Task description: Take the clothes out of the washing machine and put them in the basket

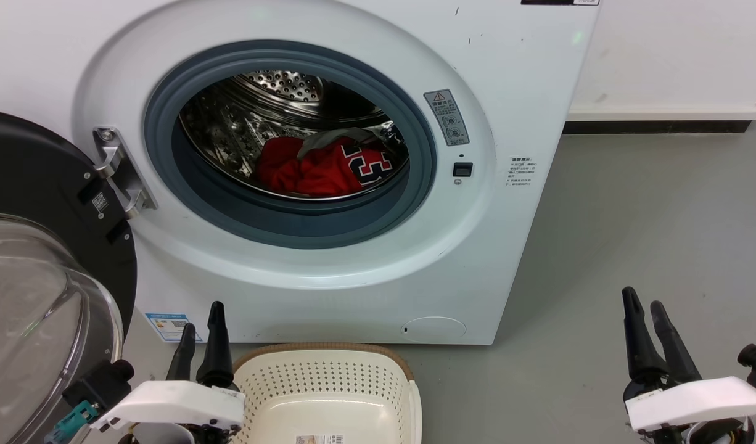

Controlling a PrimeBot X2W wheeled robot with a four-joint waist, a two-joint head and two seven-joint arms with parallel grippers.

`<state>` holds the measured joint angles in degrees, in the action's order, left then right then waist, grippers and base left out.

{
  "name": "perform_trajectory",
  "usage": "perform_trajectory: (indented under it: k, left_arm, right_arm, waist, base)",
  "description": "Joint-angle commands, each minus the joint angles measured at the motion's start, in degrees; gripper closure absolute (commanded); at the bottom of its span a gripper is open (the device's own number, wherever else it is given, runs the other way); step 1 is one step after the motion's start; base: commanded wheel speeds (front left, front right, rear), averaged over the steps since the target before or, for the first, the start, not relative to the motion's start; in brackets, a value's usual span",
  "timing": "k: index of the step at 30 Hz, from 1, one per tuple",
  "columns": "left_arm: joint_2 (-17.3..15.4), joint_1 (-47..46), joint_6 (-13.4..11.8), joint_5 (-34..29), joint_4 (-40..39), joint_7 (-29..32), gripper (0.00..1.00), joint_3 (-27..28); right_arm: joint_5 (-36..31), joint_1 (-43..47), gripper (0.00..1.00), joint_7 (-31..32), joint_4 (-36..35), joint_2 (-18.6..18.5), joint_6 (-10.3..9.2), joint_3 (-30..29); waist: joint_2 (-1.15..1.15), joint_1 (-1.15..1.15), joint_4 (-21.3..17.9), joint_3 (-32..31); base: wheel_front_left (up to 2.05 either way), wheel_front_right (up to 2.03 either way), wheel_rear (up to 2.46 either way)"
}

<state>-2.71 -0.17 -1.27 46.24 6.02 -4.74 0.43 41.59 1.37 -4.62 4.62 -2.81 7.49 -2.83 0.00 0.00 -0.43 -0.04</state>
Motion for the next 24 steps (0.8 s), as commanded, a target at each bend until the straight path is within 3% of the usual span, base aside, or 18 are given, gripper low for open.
perform_trajectory:
  k: [1,24]
  left_arm:
    - [-0.1,0.2,-0.2,-2.4,-1.1,-0.6,0.0,-0.3]
    - [-0.2,2.0,-2.7,-18.1,-3.0,-4.2,0.0,-1.6]
  right_arm:
    - [-2.4,0.1,0.0,-0.7,-1.3,-0.1,0.0,0.2]
    - [-19.4,2.1,0.0,-4.2,-3.8,-0.1,0.0,1.0]
  waist:
    - [0.0,0.0,0.0,0.0]
    - [0.0,0.0,-0.2,0.0]
  base:
    - [0.0,0.0,0.0]
    - [0.0,0.0,0.0]
